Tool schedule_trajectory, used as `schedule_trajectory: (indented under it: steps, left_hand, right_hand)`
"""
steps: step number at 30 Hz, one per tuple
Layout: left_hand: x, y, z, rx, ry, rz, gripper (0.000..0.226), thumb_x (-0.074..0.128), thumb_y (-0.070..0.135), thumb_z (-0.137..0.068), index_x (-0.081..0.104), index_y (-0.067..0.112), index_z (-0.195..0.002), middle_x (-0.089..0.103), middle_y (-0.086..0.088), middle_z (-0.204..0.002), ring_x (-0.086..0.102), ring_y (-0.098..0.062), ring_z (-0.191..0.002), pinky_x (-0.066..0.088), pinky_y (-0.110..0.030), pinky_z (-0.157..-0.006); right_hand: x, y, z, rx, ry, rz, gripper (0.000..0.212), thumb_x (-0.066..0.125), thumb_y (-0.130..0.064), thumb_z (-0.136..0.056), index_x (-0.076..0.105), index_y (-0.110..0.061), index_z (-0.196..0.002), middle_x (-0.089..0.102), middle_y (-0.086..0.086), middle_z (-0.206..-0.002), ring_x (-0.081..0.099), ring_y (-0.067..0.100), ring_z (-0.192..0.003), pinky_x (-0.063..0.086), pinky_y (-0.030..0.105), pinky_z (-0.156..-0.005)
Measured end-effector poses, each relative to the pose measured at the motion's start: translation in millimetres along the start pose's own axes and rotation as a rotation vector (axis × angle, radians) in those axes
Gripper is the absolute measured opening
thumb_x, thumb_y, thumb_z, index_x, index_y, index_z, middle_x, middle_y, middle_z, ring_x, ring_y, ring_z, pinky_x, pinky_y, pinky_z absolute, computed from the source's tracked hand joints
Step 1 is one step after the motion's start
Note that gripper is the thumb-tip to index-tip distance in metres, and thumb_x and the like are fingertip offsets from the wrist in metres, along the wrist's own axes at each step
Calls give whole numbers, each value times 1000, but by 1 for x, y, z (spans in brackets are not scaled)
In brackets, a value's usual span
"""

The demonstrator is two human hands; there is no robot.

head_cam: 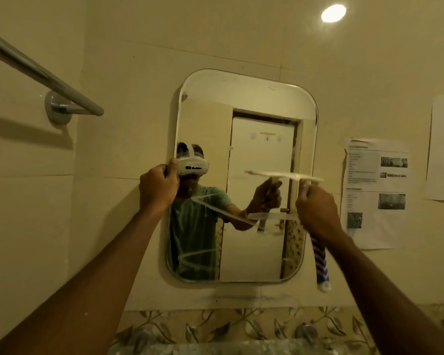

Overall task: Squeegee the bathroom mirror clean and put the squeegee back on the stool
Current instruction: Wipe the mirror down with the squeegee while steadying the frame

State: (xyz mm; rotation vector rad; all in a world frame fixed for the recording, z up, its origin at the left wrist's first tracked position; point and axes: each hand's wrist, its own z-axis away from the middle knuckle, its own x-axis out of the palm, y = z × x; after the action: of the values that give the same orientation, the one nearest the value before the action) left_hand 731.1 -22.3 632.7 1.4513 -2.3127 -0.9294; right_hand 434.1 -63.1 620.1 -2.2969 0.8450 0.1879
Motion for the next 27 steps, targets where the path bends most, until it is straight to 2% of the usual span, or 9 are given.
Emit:
schedule_trajectory:
  steps: [3, 9, 13, 15, 18, 20, 24, 27]
  left_hand:
    - [0, -4, 4, -22, -22, 8, 51, 38, 48, -98, 58, 9, -72, 54, 0, -64, 49, -11, -57, 32, -23, -48]
    - [4, -16, 19, -55, -12, 43, 49, 41, 49, -97, 57, 11, -71, 52, 3, -60, 49, -9, -55, 32, -23, -47]
    - [3, -13, 24, -61, -14, 61, 46, 42, 48, -97, 57, 11, -73, 52, 4, -61, 49, -8, -56, 32, -22, -48]
    - [2, -12, 26, -63, -7, 65, 45, 43, 48, -96, 57, 11, -75, 52, 4, -63, 49, -9, -57, 32, -21, -48]
    - [3, -13, 26, -61, 2, 62, 45, 43, 49, -96, 59, 11, -79, 58, -2, -71, 53, -14, -64, 35, -21, -49]
    - [4, -14, 26, -63, 3, 66, 44, 43, 49, -96, 60, 11, -80, 60, -5, -76, 56, -17, -69, 37, -21, -50]
    - [6, -15, 28, -61, 22, 78, 45, 43, 49, -96, 61, 9, -83, 60, -4, -77, 55, -16, -69, 38, -22, -51]
    - [7, -17, 28, -75, 24, 101, 43, 44, 51, -95, 59, 13, -80, 62, -5, -79, 61, -22, -74, 52, -35, -62]
  right_hand:
    - [2, -3, -11, -5, 18, 15, 46, 30, -31, -106, 55, -11, -74, 57, 8, -64, 52, 17, -52, 46, 30, -51]
    - [53, 53, 89, 148, -67, 48, 43, 29, -36, -105, 56, -15, -78, 61, 6, -64, 61, 19, -55, 54, 36, -53]
    - [58, 66, 128, 186, -158, 143, 43, 28, -34, -105, 59, -13, -82, 59, 1, -64, 57, 13, -55, 45, 29, -50]
    - [49, 60, 119, 176, -163, 116, 44, 29, -35, -105, 60, -13, -82, 62, 4, -66, 60, 17, -56, 50, 33, -52]
    - [32, 48, 77, 143, -69, 33, 45, 31, -35, -105, 59, -10, -80, 64, 12, -68, 62, 26, -57, 56, 42, -55]
    - [24, 46, 55, 94, -36, 33, 47, 30, -37, -105, 60, -9, -81, 64, 12, -68, 64, 28, -58, 56, 42, -55]
    - [44, 65, 86, 119, -38, 80, 45, 30, -34, -106, 56, -13, -75, 58, 6, -59, 55, 18, -49, 45, 29, -45]
    - [59, 87, 140, 200, -120, 92, 42, 31, -31, -105, 55, -15, -75, 54, 1, -55, 49, 10, -44, 35, 18, -40]
